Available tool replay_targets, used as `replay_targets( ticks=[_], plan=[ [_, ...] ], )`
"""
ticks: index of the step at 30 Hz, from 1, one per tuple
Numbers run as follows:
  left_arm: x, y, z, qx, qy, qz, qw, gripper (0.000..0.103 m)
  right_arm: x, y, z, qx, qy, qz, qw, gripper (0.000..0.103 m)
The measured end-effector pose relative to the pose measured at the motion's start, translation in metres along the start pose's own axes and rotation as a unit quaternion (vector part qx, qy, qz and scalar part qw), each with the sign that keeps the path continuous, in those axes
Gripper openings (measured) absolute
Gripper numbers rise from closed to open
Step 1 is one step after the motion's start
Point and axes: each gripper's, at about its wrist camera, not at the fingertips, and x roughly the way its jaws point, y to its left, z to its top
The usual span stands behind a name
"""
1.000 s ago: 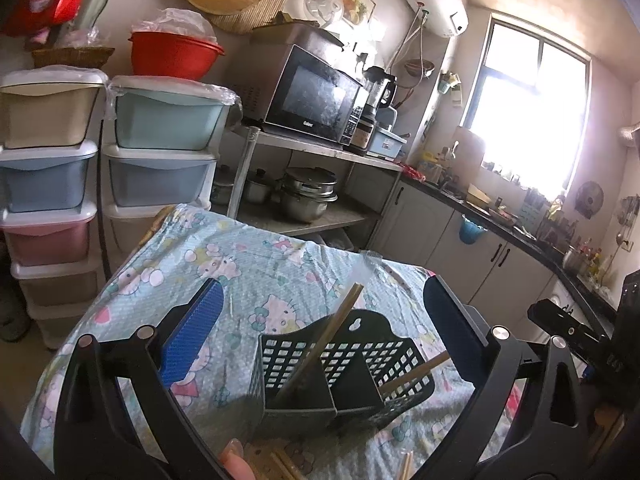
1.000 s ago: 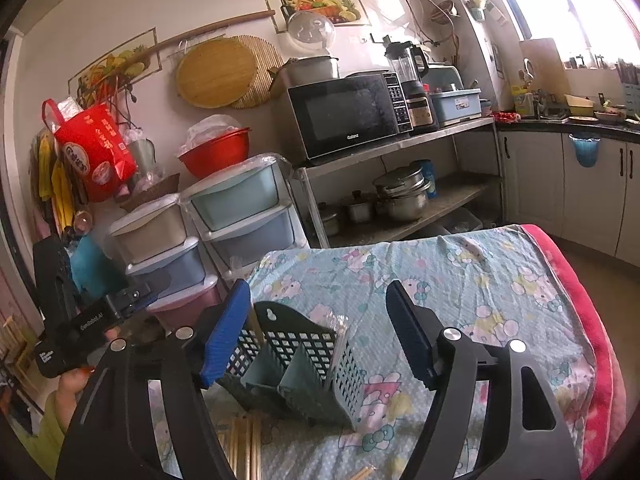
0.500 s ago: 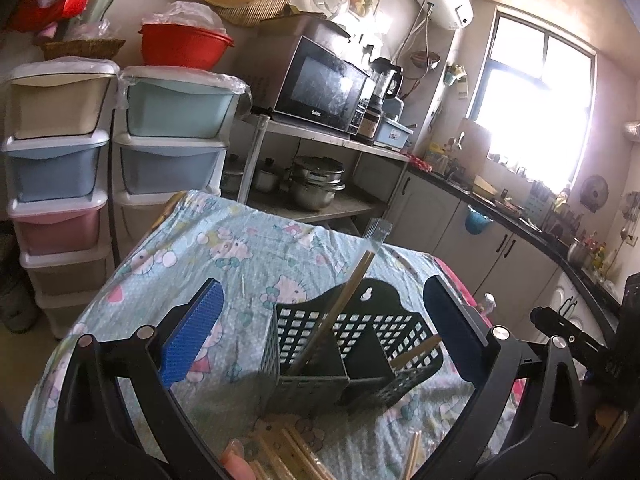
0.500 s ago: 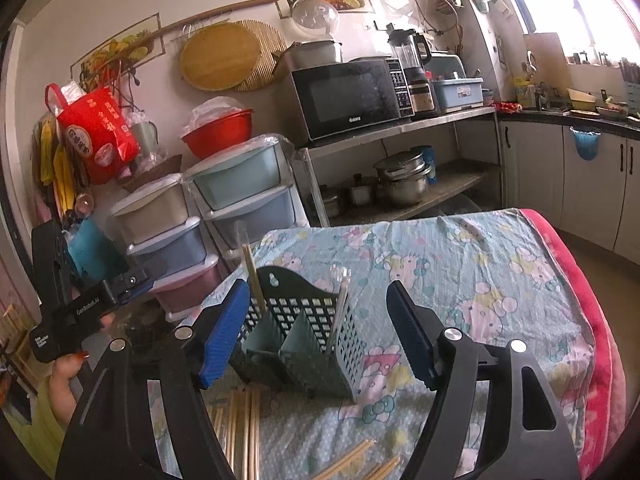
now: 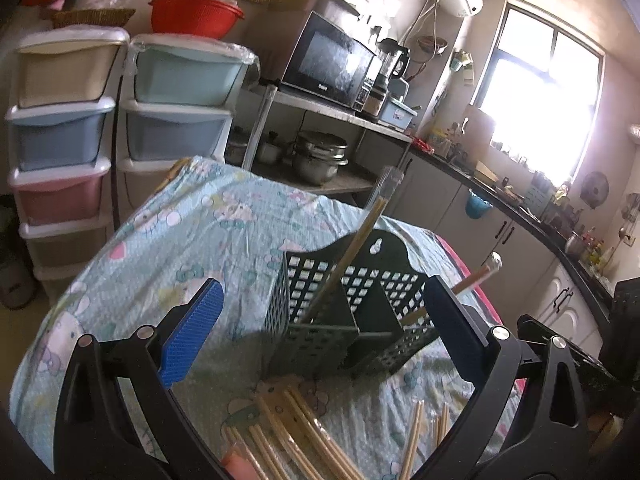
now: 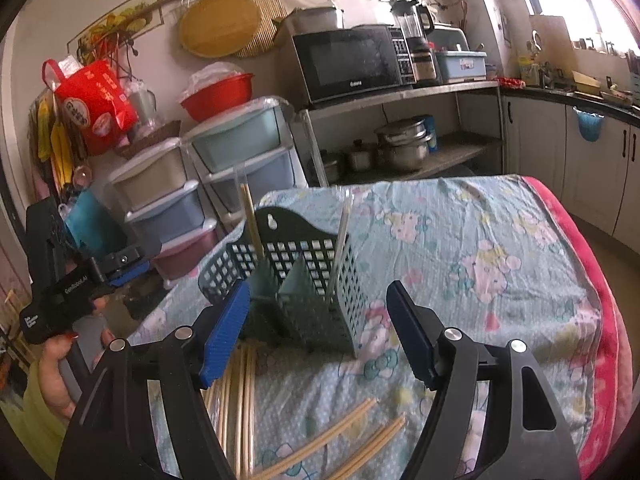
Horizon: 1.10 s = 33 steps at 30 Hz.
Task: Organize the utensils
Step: 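Reach the left gripper to the chopstick pile and close while the right gripper grasps another chopstick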
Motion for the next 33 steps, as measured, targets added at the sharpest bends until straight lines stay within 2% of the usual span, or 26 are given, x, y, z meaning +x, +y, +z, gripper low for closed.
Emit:
replay_targets(
  ticks=[8,12,14,17,19,21,25,28,33],
  plan=[
    [0.003,0.016,-0.017,-0.014,0.024,0.01,0.9996,0.092,0.01,0.005,-0.017,-0.004,0.03,0.009,0.999,0.068],
    [0.005,0.022,-0.027,-0.02,0.038,0.017,0.999,0.092,0.02,0.01,-0.022,-0.009,0.053,0.023,0.998,0.057],
    [0.006,0.026,-0.032,-0.022,0.048,0.018,0.9985,0.087,0.027,0.014,-0.027,-0.013,0.067,0.032,0.997,0.052],
    [0.009,0.031,-0.04,-0.023,0.062,0.023,0.9975,0.073,0.037,0.02,-0.035,-0.017,0.089,0.043,0.995,0.044],
    [0.011,0.034,-0.046,-0.026,0.075,0.025,0.9965,0.059,0.044,0.023,-0.04,-0.019,0.106,0.05,0.993,0.039],
    [0.014,0.038,-0.053,-0.031,0.092,0.028,0.9949,0.051,0.05,0.027,-0.046,-0.021,0.121,0.057,0.991,0.035],
    [0.023,0.047,-0.065,-0.041,0.125,0.031,0.9908,0.033,0.065,0.037,-0.06,-0.031,0.156,0.068,0.985,0.031],
    [0.03,0.053,-0.074,-0.052,0.146,0.026,0.9875,0.025,0.075,0.044,-0.069,-0.038,0.178,0.074,0.981,0.027],
    [0.041,0.054,-0.081,-0.057,0.169,0.018,0.9838,0.021,0.088,0.054,-0.081,-0.051,0.203,0.077,0.975,0.027]
  ],
)
